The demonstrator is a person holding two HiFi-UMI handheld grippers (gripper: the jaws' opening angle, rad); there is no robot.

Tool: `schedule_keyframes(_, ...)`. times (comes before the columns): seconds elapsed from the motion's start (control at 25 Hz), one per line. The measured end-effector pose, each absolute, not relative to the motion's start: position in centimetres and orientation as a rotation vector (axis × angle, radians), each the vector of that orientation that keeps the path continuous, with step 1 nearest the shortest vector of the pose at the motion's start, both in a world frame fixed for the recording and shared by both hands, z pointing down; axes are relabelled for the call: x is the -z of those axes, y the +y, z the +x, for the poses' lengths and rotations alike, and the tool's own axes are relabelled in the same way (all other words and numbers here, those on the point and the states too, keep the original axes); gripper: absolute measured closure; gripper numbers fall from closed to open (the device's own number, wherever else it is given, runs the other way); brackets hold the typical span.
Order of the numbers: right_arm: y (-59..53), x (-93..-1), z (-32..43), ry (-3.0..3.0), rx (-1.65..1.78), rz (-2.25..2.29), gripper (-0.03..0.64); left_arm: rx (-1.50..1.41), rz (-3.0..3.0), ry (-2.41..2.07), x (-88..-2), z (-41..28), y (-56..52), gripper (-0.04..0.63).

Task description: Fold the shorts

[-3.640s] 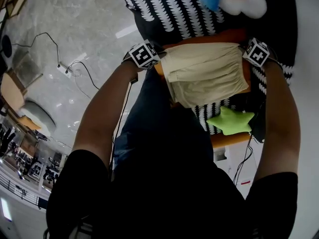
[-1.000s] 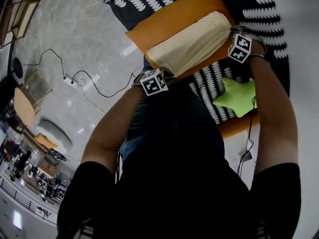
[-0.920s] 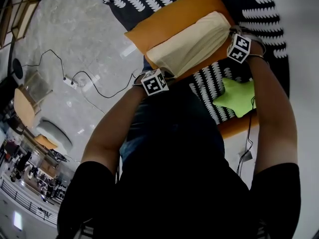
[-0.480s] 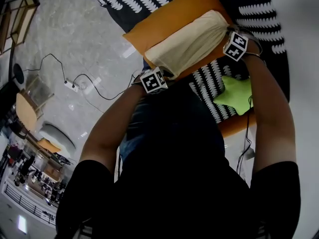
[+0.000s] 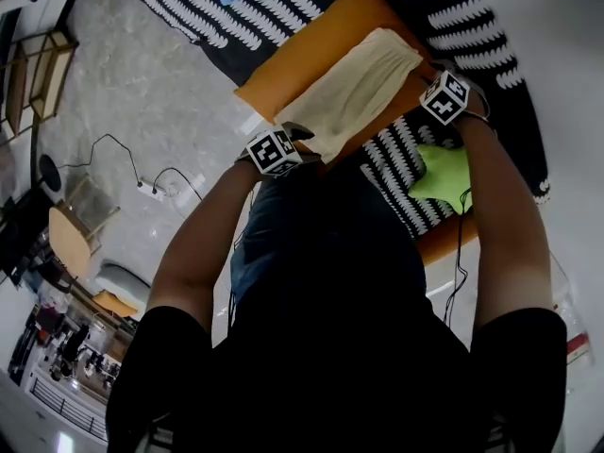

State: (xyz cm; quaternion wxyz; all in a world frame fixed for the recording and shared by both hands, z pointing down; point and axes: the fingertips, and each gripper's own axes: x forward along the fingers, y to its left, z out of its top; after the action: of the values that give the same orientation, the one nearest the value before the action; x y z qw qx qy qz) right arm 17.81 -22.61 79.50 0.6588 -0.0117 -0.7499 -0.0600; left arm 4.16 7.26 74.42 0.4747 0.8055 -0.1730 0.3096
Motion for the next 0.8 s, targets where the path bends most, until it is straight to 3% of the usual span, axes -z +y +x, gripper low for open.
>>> schedule_keyframes(0.8,-22.0,-76.4,18.7,-1.877,-0.332,0.382,0.437,-0.809,1.993,-0.480,-71.7,-0.5,-6.1,0.362)
